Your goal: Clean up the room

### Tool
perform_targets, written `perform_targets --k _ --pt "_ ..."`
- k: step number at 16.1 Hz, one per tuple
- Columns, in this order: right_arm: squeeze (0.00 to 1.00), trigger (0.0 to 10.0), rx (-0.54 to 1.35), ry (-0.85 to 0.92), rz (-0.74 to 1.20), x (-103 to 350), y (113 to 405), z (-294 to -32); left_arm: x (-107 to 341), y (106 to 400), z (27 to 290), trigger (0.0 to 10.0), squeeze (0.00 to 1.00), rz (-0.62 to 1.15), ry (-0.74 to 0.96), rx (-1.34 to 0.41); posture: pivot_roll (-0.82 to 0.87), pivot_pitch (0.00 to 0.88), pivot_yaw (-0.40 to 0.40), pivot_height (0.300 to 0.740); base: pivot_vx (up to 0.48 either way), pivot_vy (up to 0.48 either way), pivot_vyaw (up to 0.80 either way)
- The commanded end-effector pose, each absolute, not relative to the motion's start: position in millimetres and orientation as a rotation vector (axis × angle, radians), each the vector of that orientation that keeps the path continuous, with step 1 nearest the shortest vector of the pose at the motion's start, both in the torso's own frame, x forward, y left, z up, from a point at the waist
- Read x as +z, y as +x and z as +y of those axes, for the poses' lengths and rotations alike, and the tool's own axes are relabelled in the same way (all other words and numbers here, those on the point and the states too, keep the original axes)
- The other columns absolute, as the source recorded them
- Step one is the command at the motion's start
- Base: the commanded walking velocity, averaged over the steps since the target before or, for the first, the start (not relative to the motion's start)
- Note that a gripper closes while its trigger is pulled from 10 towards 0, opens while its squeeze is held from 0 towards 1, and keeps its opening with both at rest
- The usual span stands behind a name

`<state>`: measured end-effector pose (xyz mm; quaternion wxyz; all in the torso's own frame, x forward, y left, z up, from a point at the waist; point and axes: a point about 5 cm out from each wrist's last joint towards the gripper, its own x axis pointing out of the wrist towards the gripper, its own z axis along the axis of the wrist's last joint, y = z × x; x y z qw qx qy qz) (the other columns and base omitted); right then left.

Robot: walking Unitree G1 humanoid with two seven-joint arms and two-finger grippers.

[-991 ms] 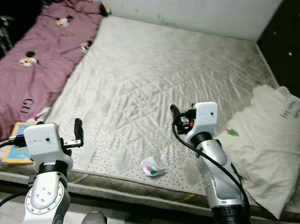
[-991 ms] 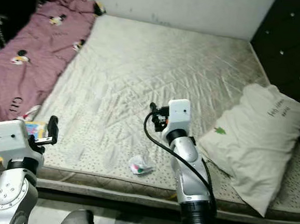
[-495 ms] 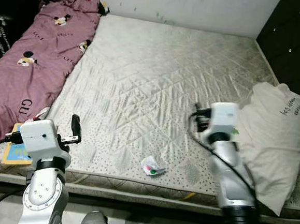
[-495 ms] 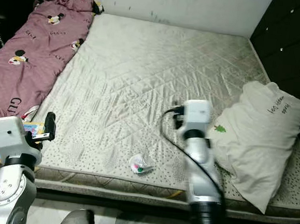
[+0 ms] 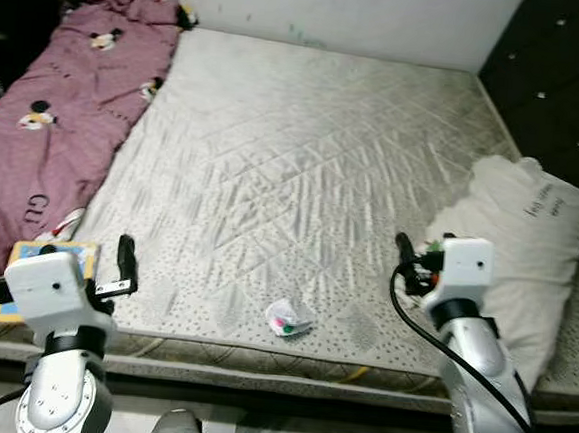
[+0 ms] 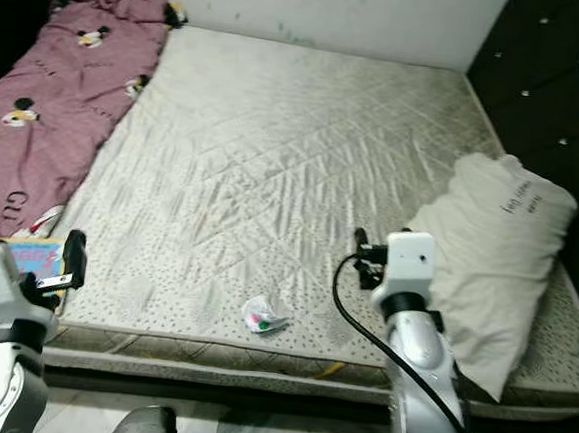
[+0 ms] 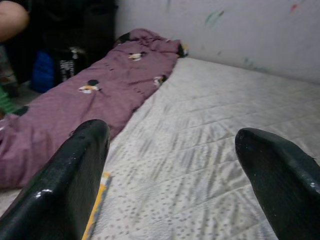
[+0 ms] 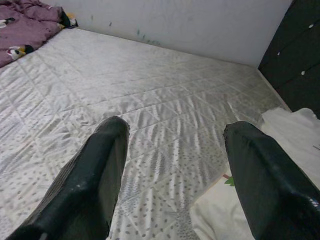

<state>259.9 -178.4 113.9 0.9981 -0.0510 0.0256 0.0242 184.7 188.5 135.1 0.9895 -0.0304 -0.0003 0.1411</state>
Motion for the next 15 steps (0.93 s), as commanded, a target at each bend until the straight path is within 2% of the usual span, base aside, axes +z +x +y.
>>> perform_targets --k 1,2,5,8,9,14,15 --pt "0.0 10.0 0.056 -0.089 0.046 119.2 262.2 -177.9 132.4 184.9 185.4 10.0 0.0 0.011 -0.061 0.263 0.14 0.068 -0.076 0.74 0.0 0.0 0.0" --pt "0.0 10.0 0.058 -0.08 0.067 117.2 261.8 -177.8 131.9 184.6 185.4 10.0 0.0 0.013 -0.069 0.264 0.14 0.068 -0.076 0.74 0.0 0.0 0.0" --pt "0.0 10.0 0.072 -0.076 0.073 116.0 261.8 -176.4 130.7 184.9 185.4 10.0 0.0 0.023 -0.075 0.262 0.14 0.069 -0.078 0.74 0.0 0.0 -0.73" --pt "0.0 10.0 0.087 -0.059 0.068 116.1 262.1 -174.3 129.7 185.5 184.9 10.0 0.0 0.028 -0.08 0.255 0.14 0.067 -0.076 0.74 0.0 0.0 0.0" --pt "0.0 0.0 0.084 -0.046 0.056 117.4 261.2 -174.5 129.5 185.6 184.9 10.0 0.0 0.029 -0.081 0.253 0.14 0.067 -0.075 0.74 0.0 0.0 0.0" --pt "0.0 0.0 0.093 -0.058 0.062 117.0 262.4 -172.6 129.2 187.1 184.7 10.0 0.0 0.032 -0.085 0.25 0.13 0.076 -0.076 0.74 0.0 0.0 0.0" --pt "0.0 10.0 0.103 -0.067 0.064 117.0 263.1 -171.5 129.3 187.5 184.6 10.0 0.0 0.031 -0.085 0.25 0.13 0.078 -0.076 0.74 0.0 0.0 0.0"
